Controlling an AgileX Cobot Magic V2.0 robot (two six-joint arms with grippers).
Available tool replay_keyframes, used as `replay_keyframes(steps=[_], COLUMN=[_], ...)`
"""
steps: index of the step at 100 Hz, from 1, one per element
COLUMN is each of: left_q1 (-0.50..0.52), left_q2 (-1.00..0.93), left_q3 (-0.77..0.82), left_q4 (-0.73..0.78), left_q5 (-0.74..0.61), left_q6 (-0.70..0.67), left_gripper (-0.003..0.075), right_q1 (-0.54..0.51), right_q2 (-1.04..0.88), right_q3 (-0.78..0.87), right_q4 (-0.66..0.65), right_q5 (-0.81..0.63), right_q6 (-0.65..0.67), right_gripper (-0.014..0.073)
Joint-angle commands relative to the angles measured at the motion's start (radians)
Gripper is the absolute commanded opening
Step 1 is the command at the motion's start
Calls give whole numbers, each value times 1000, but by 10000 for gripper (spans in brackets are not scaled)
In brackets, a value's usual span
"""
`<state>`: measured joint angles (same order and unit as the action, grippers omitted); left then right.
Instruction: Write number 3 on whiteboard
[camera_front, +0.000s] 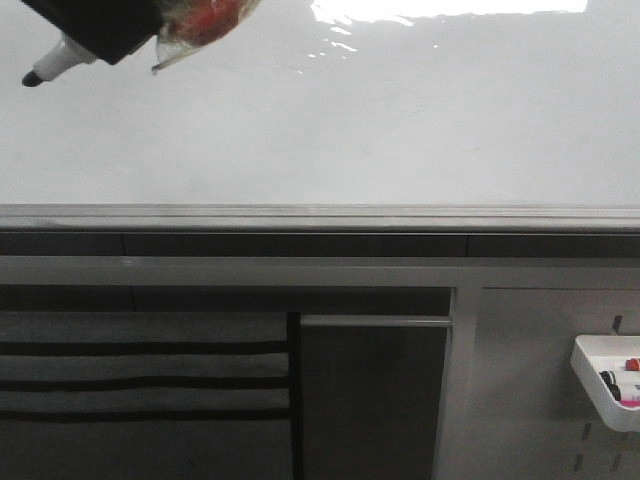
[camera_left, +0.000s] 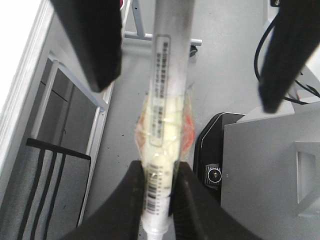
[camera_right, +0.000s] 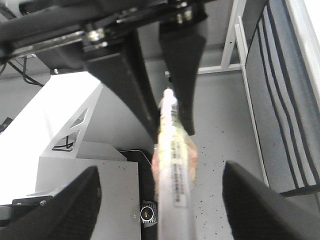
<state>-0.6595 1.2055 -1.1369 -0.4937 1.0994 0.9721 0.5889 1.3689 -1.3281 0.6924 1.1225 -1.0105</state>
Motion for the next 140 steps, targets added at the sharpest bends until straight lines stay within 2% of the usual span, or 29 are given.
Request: replay_keyframes(steps=[1,9,28,55,64,83,88,95,107,114,132,140], left_q1=[-8,-8,-8,-8,-8,-8,-8,-8,-8,-8,3,27], left_q2=[-18,-18,-18,-18,-18,-18,-18,-18,-18,-18,-27,-44], left_q3=[-33,-33,-33,-33,-33,-33,-33,-33,-33,-33,-35,-35], left_q4=[-38,-38,-38,-38,-38,-40,-40,-42,-42,-39,34,58], left_q5=[-26,-26,-26,-26,-26,-31,-29,-29,-43,-48,-32,-36], left_q6=[-11,-11,-11,-11,-11,-11,-11,-11,-11,-11,-11,-56], left_gripper=[-12,-12,-12,-12,-12,1,30,109,326,407,421,421], right_q1=[1,1,1,1,1,1,1,1,1,1,1,-4], right_q2=[-14,-3,-3,-3,-3,-3,-3,-3,-3,-3,-3,-3], right_q3=[-34,-34,-34,-34,-34,-34,-34,-34,-34,-34,-34,-34], right_q4=[30,27,27,27,27,27,27,27,27,27,15,-9], right_q5=[-40,-40,-32,-24,-20,-18,-18,-18,-18,-18,-18,-18], right_q6=[2,2,2,2,2,2,2,2,2,2,2,2], right_gripper=[454,432,312,61,3,-15,-15,-15,-15,-15,-15,-15])
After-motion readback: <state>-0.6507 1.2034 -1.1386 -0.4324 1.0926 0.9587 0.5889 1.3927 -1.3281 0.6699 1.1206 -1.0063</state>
